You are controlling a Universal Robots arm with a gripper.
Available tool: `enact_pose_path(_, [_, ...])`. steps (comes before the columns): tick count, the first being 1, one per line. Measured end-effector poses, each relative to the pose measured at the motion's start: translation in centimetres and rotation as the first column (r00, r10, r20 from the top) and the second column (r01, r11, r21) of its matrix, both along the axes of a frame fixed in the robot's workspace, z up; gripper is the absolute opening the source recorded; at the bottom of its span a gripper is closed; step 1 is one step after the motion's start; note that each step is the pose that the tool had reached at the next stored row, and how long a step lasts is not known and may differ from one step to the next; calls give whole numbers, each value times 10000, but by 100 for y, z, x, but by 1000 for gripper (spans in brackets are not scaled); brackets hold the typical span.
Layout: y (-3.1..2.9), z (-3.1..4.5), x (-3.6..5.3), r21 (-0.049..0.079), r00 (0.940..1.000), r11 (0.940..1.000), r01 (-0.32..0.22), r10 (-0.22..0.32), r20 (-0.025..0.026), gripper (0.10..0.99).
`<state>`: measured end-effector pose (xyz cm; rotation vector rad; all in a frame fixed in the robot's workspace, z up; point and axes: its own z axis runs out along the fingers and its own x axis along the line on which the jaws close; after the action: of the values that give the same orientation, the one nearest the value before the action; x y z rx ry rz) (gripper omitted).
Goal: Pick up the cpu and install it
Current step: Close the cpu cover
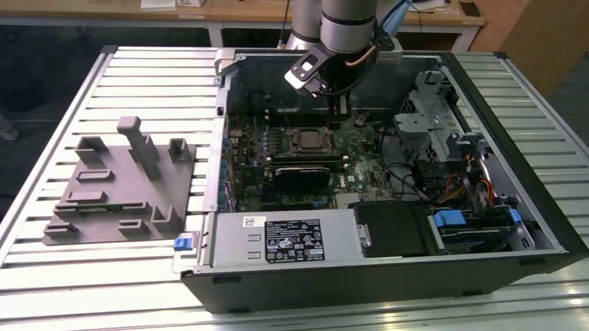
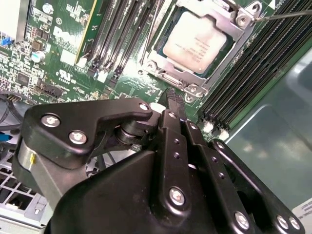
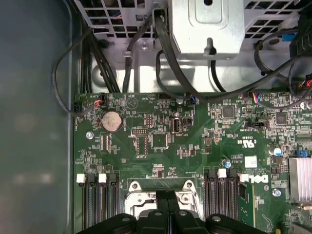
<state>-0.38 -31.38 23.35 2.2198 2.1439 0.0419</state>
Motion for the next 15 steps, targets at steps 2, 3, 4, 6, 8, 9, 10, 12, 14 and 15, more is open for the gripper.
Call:
enact_pose_path(2, [0,0,-11,0,10000,10000,1,-1,0,106])
enact_pose_path(3, [0,0,-14,1,10000,10000,2,-2,0,106])
enact_pose_path(4, [0,0,-17,1,10000,10000,2,-2,0,106])
enact_pose_path(6, [0,-1,-34,1,10000,10000,3,-3,1,106])
enact_pose_path(8, [0,-3,-61,3,10000,10000,6,-6,1,106])
enact_pose_path(9, [0,-4,-78,3,10000,10000,8,-8,2,106])
enact_pose_path(10, [0,-6,-96,3,10000,10000,10,-10,1,106])
enact_pose_path(12, [0,-9,-136,0,10000,10000,16,-16,0,106])
enact_pose_path(14, [0,-17,-178,1,10000,10000,25,-25,0,106])
enact_pose_path(15, [0,-22,-197,1,10000,10000,28,-28,0,106])
